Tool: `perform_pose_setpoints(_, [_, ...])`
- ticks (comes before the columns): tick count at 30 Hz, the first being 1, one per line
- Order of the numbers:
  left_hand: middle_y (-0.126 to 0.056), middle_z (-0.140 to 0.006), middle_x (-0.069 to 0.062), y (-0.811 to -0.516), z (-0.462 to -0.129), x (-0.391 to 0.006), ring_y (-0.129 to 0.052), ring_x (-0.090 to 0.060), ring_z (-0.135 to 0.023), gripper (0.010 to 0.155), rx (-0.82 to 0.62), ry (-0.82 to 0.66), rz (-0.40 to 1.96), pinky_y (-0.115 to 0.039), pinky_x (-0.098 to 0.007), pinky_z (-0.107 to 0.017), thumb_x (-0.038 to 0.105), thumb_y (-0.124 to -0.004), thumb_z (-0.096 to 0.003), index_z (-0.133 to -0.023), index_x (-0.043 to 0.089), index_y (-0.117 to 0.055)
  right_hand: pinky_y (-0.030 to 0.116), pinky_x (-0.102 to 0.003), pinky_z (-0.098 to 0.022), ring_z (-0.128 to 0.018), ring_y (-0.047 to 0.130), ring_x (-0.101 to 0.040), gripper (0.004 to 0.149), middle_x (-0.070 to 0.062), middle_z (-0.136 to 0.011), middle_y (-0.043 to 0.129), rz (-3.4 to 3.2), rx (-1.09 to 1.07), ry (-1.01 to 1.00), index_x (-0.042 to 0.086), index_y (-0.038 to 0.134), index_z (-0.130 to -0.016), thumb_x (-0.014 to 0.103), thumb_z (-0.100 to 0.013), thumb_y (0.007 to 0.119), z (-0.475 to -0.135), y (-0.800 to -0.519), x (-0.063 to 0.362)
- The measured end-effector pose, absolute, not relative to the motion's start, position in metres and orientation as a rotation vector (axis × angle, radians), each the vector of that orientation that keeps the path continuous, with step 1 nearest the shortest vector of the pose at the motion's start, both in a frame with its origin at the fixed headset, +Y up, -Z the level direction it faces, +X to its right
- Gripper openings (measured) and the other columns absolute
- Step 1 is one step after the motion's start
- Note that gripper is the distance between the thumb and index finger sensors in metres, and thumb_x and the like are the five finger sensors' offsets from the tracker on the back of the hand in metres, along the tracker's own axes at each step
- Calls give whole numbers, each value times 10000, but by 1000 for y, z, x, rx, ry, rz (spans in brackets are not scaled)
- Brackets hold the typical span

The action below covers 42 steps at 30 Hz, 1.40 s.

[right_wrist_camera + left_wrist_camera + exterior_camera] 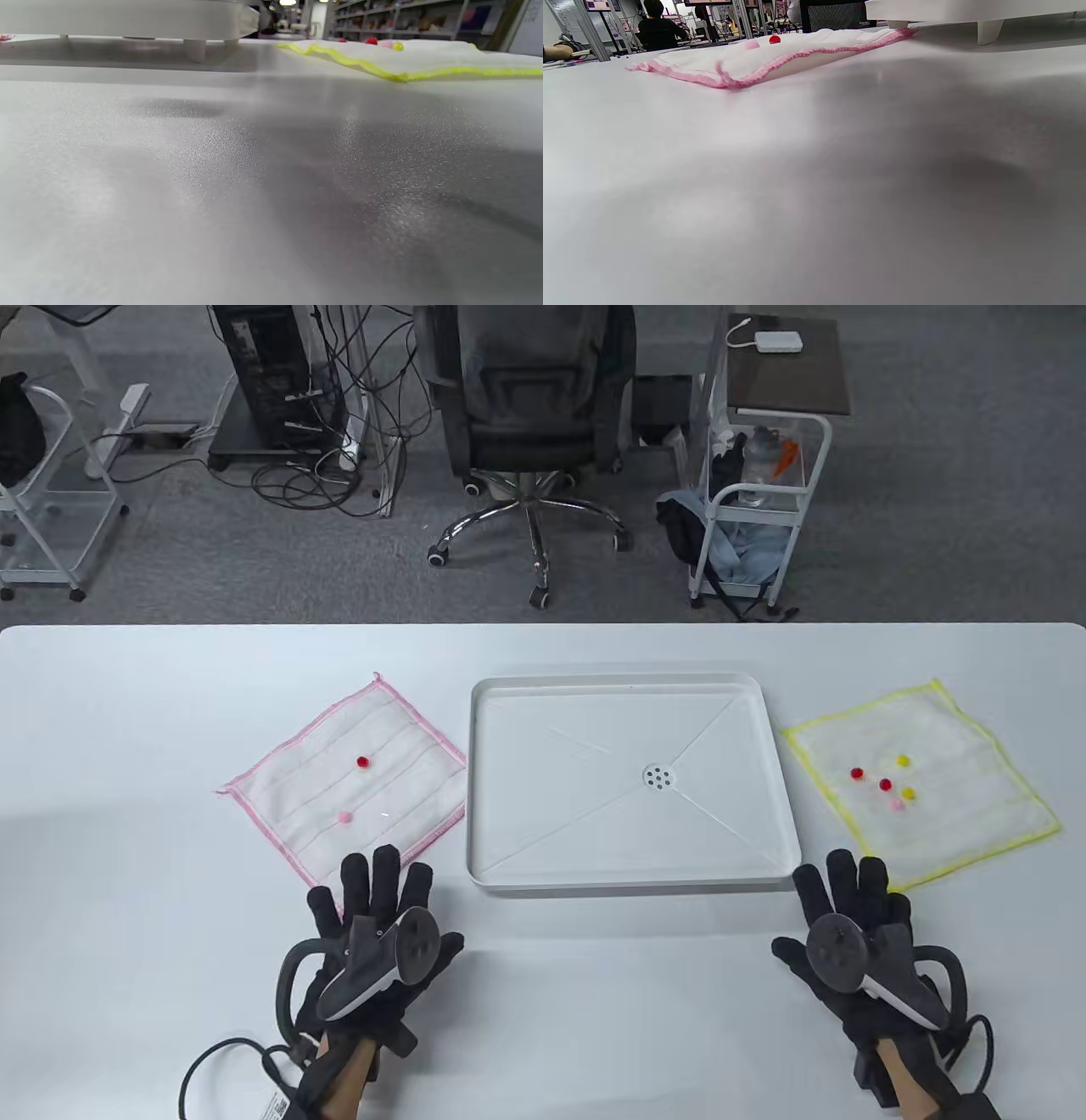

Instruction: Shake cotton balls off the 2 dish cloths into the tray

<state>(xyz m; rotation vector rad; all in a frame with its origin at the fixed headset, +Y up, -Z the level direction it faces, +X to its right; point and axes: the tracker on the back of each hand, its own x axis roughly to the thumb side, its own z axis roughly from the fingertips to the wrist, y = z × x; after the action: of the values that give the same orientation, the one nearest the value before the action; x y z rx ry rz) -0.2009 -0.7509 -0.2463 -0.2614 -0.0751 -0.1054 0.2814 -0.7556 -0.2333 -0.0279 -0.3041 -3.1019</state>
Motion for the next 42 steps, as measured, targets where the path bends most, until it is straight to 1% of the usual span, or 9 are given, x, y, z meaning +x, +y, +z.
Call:
perform_pose_setpoints(19, [156, -1141, -53, -753, -246, -198, 94, -389, -1028, 825, -269, -85, -127, -121, -681, -726, 780, -346, -476, -1103, 378, 7, 108, -608, -747, -943, -199, -322, 803, -22, -1081, -187, -3100, -32, -294, 336, 4, -1037, 629, -483, 507, -232, -758, 280])
perform_pose_setpoints(20, [156, -1140, -55, -753, -246, -198, 94, -389, -1028, 833, -273, -87, -127, -121, -681, -726, 780, -343, -477, -1103, 379, 33, 107, -607, -748, -942, -201, -322, 804, -17, -1081, -184, -3100, -33, -294, 335, 2, -1037, 629, -483, 505, -232, -759, 280])
perform_pose_setpoints(32, [162, -1141, -53, -755, -247, -196, 93, -387, -1032, 812, -290, -99, -132, -121, -682, -725, 776, -299, -475, -1100, 385, 43, 85, -595, -743, -933, -214, -297, 775, -12, -1078, -188, -3104, -32, -311, 336, 1, -1036, 626, -484, 460, -232, -760, 280])
perform_pose_setpoints(42, [162, -1140, -52, -756, -247, -195, 95, -385, -1033, 813, -290, -111, -131, -113, -683, -724, 774, -307, -475, -1099, 386, 40, 77, -590, -744, -933, -217, -290, 772, -6, -1079, -185, -3094, -40, -287, 336, 3, -1037, 623, -485, 460, -232, -759, 278])
